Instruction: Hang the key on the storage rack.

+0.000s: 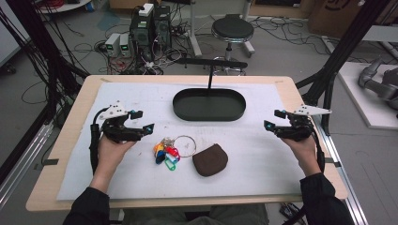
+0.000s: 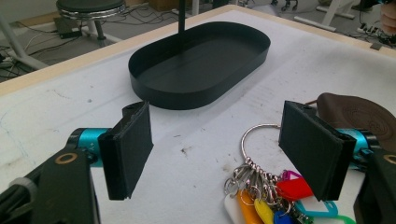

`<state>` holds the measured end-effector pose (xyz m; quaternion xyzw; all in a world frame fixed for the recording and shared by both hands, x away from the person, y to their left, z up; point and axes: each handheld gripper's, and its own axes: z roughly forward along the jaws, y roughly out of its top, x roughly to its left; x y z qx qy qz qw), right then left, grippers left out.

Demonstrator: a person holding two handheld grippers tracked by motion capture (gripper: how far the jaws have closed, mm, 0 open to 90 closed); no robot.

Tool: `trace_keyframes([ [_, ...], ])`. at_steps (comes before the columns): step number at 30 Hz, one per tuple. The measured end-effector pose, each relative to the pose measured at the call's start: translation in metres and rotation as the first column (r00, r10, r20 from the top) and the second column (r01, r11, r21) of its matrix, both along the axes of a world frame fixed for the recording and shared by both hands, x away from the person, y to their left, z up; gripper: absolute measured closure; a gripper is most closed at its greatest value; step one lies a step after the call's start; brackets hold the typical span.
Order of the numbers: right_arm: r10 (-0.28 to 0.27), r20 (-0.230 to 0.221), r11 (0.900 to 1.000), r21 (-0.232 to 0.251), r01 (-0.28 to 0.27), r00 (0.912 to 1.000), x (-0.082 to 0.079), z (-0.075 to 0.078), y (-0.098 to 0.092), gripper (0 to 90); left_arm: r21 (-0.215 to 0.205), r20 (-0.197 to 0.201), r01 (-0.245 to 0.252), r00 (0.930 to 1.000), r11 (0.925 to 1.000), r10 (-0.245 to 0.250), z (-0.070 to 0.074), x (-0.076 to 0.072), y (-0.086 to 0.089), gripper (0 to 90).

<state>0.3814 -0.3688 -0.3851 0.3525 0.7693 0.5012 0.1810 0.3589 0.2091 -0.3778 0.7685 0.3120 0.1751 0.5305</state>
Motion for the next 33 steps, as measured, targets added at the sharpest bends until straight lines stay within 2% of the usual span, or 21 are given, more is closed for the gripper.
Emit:
trace_keyframes([
  [10, 0.004, -0.001, 1.000, 0.001, -0.004, 1.0000, -0.001, 0.001, 0.000, 24.3, -0.029, 0.006, 0.004, 1.0000, 0.9996, -0.004, 0.002, -0.001, 0.001, 25.7],
  [22, -0.002, -0.004, 1.000, -0.011, 0.002, 1.0000, -0.002, 0.000, -0.003, 24.3, -0.040, -0.032, 0.031, 0.9990, 0.9987, -0.032, -0.002, 0.002, -0.008, 28.2],
  [26, -0.001, -0.009, 1.000, -0.012, 0.000, 1.0000, -0.001, -0.001, -0.001, 24.6, -0.026, -0.059, 0.055, 0.9966, 0.9981, -0.057, -0.006, 0.005, -0.016, 32.9],
  [33, 0.008, -0.011, 1.000, -0.021, -0.009, 0.9999, -0.001, -0.002, 0.001, 24.9, 0.006, -0.077, 0.070, 0.9947, 0.9975, -0.069, -0.013, 0.010, -0.031, 41.7],
])
